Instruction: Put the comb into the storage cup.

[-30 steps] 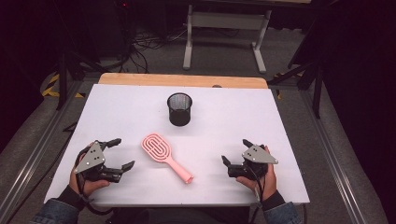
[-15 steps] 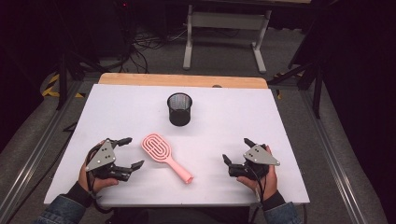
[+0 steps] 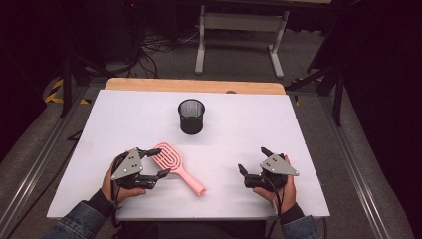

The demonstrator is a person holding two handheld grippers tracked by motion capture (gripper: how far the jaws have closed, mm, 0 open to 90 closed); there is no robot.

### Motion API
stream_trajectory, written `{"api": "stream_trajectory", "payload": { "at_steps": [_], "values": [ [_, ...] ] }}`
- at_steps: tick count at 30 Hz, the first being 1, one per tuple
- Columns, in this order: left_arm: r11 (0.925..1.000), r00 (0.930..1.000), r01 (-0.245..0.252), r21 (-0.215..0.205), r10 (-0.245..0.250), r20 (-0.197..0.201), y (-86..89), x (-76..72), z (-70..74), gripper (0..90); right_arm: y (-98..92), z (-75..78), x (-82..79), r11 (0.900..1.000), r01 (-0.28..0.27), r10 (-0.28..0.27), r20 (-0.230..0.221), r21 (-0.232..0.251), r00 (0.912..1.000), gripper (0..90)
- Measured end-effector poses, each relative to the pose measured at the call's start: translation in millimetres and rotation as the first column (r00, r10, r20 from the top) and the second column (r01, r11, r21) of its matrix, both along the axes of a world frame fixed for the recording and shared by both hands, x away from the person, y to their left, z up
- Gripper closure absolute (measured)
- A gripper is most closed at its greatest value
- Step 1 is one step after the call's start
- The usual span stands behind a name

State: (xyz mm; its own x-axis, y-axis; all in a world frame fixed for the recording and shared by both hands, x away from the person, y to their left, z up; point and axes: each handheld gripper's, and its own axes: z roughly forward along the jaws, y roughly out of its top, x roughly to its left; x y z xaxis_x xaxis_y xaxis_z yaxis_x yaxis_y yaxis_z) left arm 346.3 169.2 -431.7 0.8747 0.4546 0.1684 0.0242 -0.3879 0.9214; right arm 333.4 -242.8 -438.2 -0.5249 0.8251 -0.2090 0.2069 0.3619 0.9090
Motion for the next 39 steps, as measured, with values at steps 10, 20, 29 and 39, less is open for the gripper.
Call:
{"api": "stream_trajectory", "payload": {
  "at_steps": [10, 20, 29, 39],
  "values": [
    [0.9937, 0.9956, 0.091, 0.066, -0.089, -0.029, -35.2, 2.9, -0.4, 65.8, -0.6, -1.7, 1.5, 1.0, 0.001, -0.001, -0.008, 0.002, 1.0, 7.0],
    [0.9697, 0.9769, 0.198, 0.143, -0.184, -0.109, -84.3, 2.8, -7.1, 89.9, -2.4, -4.1, 3.7, 1.0, 0.002, -0.002, -0.026, -0.002, 0.9997, 7.4],
    [0.9362, 0.9656, 0.238, 0.259, -0.199, -0.167, -111.3, 1.9, -17.8, 90.0, -4.2, -4.7, 4.2, 1.0, 0.001, -0.001, -0.031, -0.005, 0.9995, 7.6],
    [0.9111, 0.9503, 0.283, 0.299, -0.225, -0.215, -111.8, 4.6, -21.1, 90.0, -3.4, -5.1, 4.8, 1.0, -0.008, 0.007, -0.036, -0.016, 0.9993, 7.8]
  ]
}}
